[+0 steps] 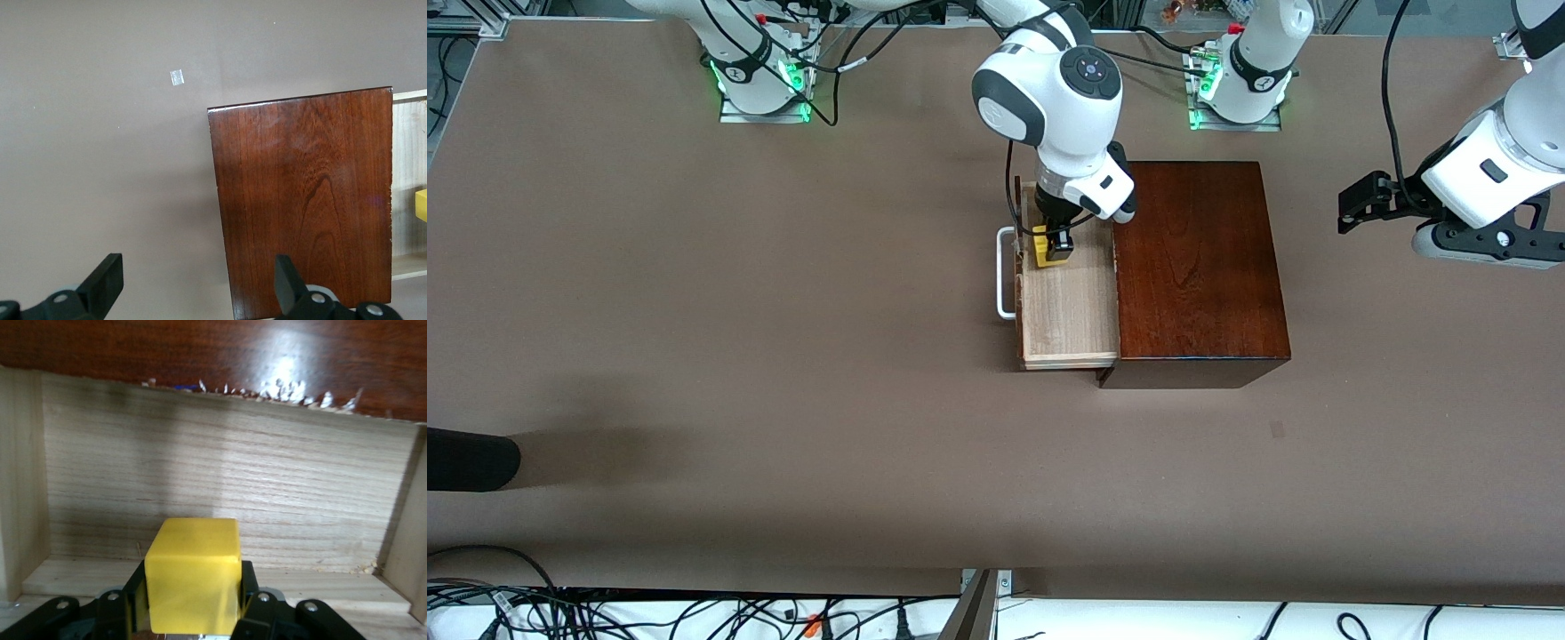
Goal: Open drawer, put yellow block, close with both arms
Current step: 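Lower the cube into the drawer and open the right gripper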
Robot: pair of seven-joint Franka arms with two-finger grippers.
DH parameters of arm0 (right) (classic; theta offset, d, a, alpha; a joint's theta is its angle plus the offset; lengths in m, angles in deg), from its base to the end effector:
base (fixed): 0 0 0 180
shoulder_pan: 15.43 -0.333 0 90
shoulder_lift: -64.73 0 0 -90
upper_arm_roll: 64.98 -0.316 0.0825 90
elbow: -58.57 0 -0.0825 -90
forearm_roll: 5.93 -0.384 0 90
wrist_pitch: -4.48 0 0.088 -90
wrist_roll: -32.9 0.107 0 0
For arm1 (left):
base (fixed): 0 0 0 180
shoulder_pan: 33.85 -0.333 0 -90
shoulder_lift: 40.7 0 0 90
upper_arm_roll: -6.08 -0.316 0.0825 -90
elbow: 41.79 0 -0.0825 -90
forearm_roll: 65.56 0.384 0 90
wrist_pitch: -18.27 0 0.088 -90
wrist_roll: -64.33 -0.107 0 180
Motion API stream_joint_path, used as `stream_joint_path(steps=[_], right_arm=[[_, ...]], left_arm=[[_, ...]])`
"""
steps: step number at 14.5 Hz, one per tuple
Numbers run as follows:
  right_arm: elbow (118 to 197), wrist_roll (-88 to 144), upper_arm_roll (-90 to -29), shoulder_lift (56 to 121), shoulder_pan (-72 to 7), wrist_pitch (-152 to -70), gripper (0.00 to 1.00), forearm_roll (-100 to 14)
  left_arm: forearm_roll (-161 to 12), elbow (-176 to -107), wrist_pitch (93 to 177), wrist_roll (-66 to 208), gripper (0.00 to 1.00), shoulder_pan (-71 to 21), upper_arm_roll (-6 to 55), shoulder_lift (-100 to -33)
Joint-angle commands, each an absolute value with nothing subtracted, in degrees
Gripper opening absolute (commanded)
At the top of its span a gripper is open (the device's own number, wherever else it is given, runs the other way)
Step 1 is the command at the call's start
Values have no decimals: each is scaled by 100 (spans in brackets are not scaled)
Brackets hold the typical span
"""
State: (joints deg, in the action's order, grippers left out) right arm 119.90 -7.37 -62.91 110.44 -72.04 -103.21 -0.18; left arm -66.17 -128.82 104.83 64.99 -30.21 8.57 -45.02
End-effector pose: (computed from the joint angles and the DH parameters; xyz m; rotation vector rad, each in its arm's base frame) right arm 0.4424 0.6235 0.3558 1.9994 2.2663 0.0408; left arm 0.5674 -0.0612 0.6014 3.1263 -0.1497 -0.1319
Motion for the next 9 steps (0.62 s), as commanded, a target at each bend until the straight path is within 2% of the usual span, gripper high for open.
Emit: stream_joint_path(steps=[1, 9], right_arm=[[11780, -824, -6261, 11201, -7230, -10266, 27, 75], [11798, -350, -6270, 11307, -7204, -10240, 27, 5]], left_arm=[[-6573, -12916, 10564, 6460, 100, -3007, 872, -4501], [-6582, -12784, 10564, 6460, 100, -3016, 863, -4571]])
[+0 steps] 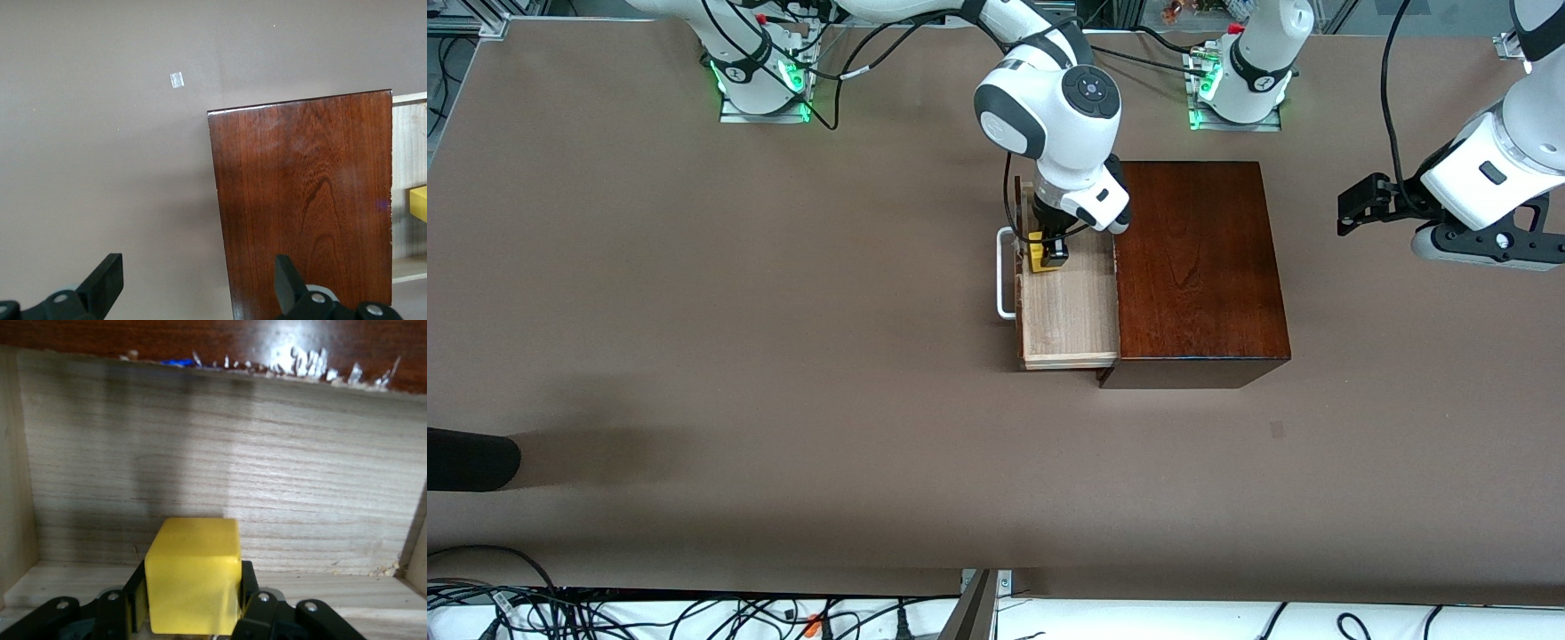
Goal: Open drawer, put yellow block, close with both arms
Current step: 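Lower the cube into the drawer and open the right gripper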
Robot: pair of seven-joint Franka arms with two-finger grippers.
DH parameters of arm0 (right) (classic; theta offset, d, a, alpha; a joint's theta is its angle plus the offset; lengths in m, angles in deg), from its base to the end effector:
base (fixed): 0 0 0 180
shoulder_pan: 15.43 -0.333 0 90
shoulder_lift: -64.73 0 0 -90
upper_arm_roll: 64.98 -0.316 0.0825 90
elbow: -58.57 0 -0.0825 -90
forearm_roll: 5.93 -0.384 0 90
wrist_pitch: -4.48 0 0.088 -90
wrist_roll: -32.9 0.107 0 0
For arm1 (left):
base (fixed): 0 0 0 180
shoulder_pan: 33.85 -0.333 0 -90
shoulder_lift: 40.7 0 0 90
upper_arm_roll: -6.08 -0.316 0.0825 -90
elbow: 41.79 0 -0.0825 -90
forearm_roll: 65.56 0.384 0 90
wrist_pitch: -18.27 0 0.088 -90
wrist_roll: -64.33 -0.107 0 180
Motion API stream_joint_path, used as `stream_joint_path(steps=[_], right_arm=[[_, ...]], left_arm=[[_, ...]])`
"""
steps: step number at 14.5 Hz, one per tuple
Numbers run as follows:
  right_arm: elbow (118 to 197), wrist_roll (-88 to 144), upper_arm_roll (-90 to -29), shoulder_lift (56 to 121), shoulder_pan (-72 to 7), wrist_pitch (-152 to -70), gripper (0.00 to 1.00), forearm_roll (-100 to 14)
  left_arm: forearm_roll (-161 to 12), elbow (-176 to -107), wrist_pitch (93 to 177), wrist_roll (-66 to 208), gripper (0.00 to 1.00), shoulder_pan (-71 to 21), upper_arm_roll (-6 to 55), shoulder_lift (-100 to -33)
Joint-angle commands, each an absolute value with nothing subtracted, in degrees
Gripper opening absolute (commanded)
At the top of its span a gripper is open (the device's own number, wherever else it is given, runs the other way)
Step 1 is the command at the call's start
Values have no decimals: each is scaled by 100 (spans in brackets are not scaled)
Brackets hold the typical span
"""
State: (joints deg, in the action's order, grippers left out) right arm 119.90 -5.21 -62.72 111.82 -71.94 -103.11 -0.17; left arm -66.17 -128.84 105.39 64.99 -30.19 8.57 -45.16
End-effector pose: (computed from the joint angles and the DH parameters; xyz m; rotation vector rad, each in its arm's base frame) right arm 0.4450 0.6218 0.3373 2.0407 2.2212 0.0058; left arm 0.5691 -0.0615 0.6006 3.1262 -0.1501 -0.1209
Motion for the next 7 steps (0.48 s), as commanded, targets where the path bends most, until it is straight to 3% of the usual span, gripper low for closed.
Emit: stream_joint_path(steps=[1, 7], right_arm=[[11798, -271, -6270, 11315, -7204, -10257, 27, 5], [11824, -129, -6270, 11394, -7204, -10336, 34, 5]], left_arm=[[-6591, -12784, 10564, 6460, 100, -3016, 863, -4571], [-6591, -12784, 10564, 6460, 100, -3016, 863, -4580]])
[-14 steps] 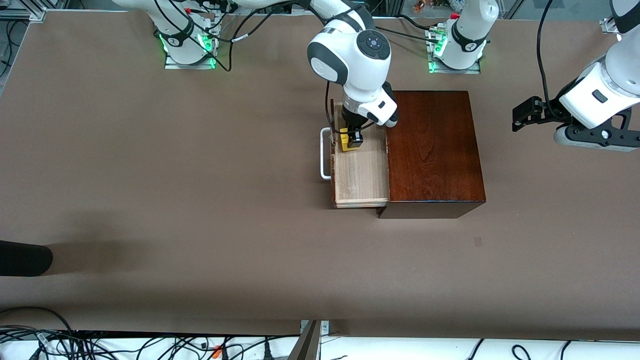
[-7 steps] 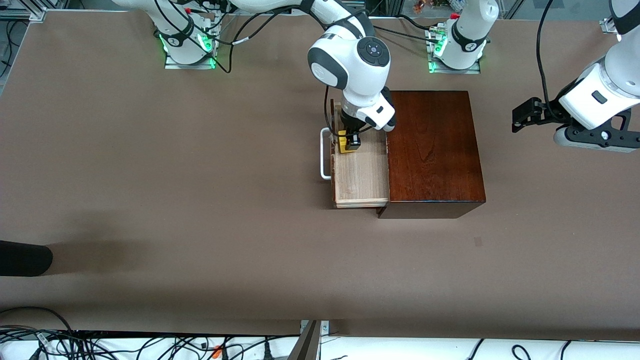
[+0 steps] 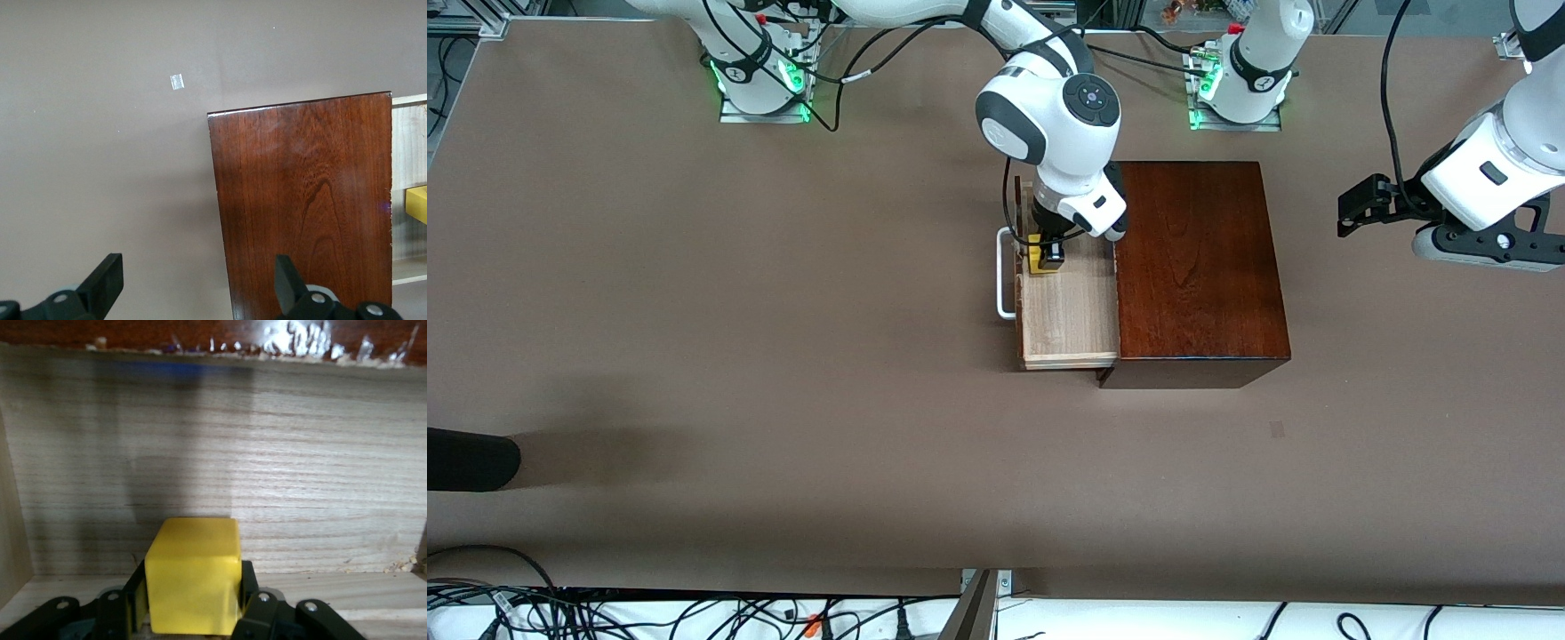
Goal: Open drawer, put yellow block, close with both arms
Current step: 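Lower the cube into the drawer and open the right gripper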
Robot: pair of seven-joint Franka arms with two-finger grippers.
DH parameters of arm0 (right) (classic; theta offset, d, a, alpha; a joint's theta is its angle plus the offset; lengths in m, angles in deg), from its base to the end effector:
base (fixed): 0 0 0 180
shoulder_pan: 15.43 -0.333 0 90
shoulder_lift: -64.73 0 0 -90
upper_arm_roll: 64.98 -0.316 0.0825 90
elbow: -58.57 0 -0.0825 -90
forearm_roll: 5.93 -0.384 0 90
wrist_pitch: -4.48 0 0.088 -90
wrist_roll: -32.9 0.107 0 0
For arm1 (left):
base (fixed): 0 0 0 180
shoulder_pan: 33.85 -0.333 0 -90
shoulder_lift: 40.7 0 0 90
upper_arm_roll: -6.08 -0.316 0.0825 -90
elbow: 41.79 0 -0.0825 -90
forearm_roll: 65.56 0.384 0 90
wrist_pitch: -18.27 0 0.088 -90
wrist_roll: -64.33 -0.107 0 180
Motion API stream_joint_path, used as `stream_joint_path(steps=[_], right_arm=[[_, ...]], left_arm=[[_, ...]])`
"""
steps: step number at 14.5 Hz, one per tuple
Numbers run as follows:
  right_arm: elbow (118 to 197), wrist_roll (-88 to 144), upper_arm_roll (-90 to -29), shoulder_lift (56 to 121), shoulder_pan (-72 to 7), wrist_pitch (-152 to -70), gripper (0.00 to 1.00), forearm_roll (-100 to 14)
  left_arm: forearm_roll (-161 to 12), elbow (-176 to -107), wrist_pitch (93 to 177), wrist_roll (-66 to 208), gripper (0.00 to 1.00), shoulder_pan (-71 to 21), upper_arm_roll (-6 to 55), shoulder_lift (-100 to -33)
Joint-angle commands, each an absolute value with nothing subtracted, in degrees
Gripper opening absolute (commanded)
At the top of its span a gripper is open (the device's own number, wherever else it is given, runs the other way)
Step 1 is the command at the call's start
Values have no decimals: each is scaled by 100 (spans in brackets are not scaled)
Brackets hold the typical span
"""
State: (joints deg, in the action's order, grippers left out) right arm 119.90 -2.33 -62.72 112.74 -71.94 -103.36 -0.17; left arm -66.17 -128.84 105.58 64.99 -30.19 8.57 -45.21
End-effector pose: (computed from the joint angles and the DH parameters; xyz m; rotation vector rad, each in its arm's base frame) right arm 0.4452 0.6222 0.3254 2.0931 2.1691 -0.0067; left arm 0.5697 -0.0616 0.6004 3.1262 -0.1500 -0.1171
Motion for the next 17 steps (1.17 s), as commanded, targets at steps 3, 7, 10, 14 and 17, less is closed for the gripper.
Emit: stream_joint_path(steps=[3, 7, 10, 14, 17], right_arm=[[11824, -138, -6270, 11386, -7177, -10336, 43, 5], [11798, -138, -6270, 11316, -7142, -10319, 100, -109], [11789, -138, -6226, 11202, -7125, -10231, 100, -301], [11789, -50, -6235, 10702, -6880, -9951, 100, -548], [11789, -59, -6217, 10070, -6379, -9486, 100, -751]], left_arm=[[-6582, -12784, 10564, 6460, 100, -3016, 863, -4580], [-6573, -12775, 10564, 6468, 100, -3007, 863, -4580], [-6591, -12766, 10572, 6468, 100, -3007, 863, -4589], [-6600, -12758, 10573, 6424, 100, -2998, 872, -4589], [-6582, -12758, 10581, 6380, 100, -2911, 872, -4606]])
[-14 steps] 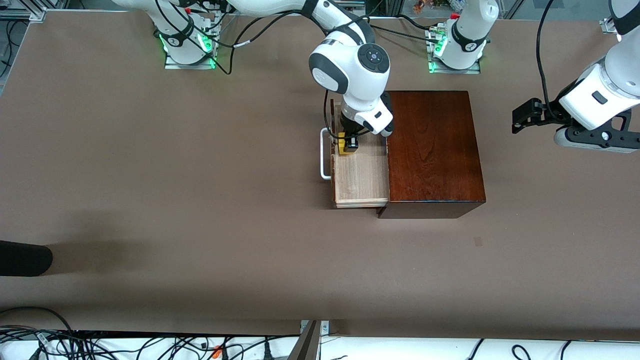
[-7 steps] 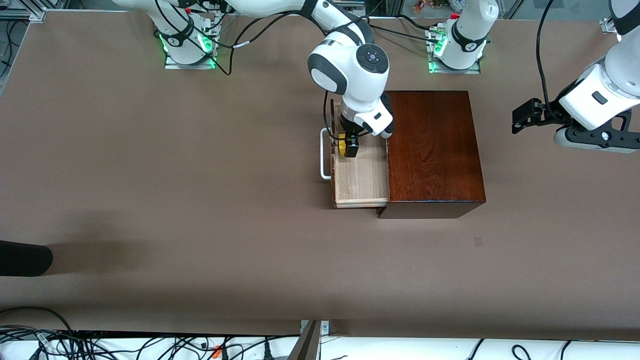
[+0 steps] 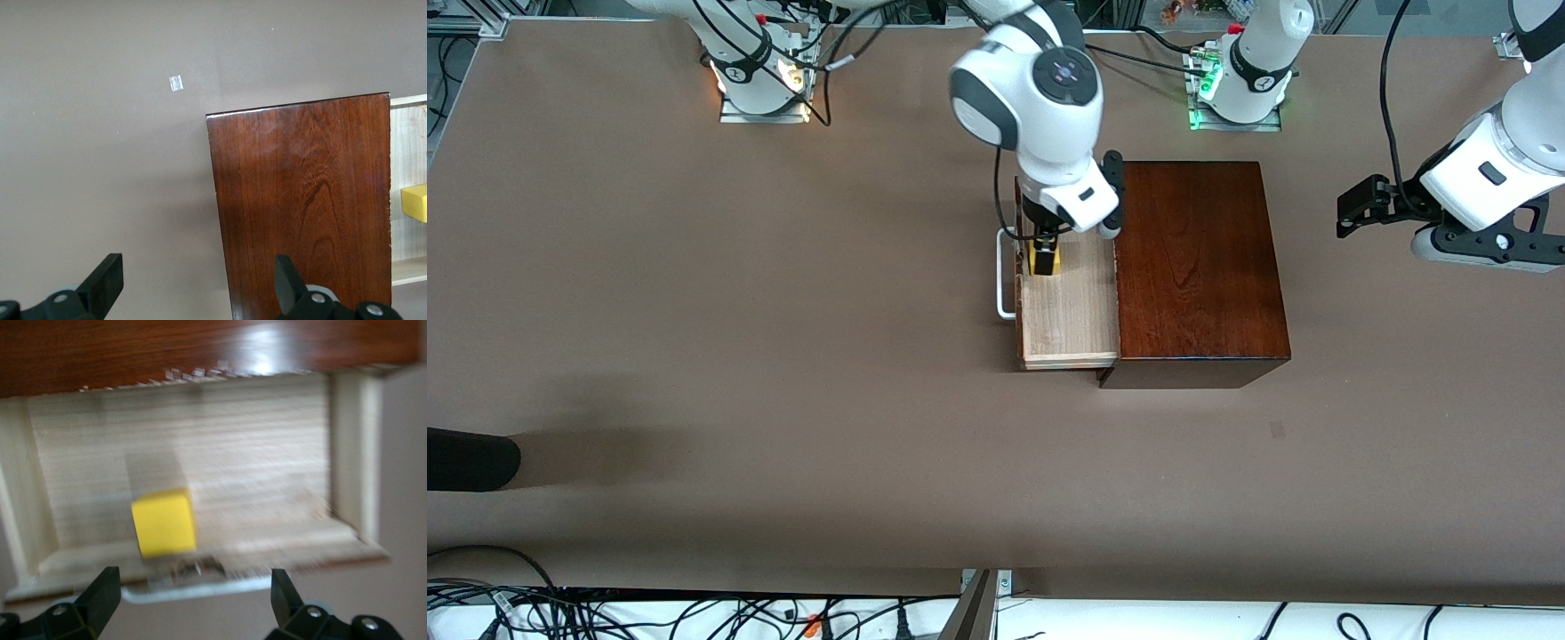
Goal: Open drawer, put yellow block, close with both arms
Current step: 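Raise the right gripper away from the drawer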
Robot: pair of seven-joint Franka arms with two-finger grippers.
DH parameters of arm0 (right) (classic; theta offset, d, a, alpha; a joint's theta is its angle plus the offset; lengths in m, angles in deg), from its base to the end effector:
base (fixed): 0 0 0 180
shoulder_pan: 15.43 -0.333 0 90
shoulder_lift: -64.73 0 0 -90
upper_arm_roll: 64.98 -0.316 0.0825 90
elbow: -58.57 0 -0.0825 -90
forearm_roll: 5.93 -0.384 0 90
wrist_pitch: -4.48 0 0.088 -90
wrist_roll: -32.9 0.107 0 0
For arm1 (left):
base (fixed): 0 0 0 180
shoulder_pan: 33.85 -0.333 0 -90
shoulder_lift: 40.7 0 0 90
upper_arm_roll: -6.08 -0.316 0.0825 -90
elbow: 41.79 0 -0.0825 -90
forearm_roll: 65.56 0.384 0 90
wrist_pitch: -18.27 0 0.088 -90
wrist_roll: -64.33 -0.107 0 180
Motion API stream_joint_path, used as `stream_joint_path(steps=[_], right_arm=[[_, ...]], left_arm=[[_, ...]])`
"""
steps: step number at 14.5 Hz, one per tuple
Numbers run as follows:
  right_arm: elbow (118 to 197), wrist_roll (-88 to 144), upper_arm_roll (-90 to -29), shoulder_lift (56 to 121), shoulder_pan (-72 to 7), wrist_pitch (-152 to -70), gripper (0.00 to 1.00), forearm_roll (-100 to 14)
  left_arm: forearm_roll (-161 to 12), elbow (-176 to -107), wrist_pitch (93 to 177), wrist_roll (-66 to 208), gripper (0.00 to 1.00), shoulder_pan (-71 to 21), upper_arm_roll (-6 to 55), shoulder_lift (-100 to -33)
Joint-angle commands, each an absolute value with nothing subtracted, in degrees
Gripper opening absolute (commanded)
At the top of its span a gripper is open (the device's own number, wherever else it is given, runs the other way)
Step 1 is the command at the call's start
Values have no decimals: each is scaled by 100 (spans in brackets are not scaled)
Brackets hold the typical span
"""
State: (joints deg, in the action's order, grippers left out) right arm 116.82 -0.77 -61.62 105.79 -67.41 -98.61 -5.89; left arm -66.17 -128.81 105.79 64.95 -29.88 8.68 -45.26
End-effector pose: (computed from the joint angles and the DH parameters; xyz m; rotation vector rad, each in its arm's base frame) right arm 0.4891 0.5776 0.4360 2.3257 2.0647 0.1113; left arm 0.5699 -0.0658 0.6004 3.1256 -0.1625 -0.1120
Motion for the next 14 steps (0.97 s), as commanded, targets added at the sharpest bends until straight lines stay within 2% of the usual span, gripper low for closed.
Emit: stream_joint_path(steps=[1, 4, 7, 11, 14], right_arm=[[11789, -59, -6226, 9841, -6108, -9345, 100, -803], [11789, -111, -6191, 9260, -5072, -8555, 100, -1488], [11798, -138, -6147, 8873, -4305, -7991, 100, -1463], [11798, -129, -5612, 8793, -4040, -7779, 100, -1498], [11807, -217, -5497, 8784, -3777, -7901, 100, -1821]], left_arm=[[-6591, -12749, 10581, 6380, 100, -2910, 881, -4641], [-6591, -12679, 10564, 6380, 100, -2736, 907, -4782], [-6591, -12661, 10573, 6459, 100, -2367, 907, -4939], [-6626, -12442, 10625, 6407, 100, -1375, 898, -4993], [-6652, -12406, 10625, 6380, 100, -681, 907, -4993]])
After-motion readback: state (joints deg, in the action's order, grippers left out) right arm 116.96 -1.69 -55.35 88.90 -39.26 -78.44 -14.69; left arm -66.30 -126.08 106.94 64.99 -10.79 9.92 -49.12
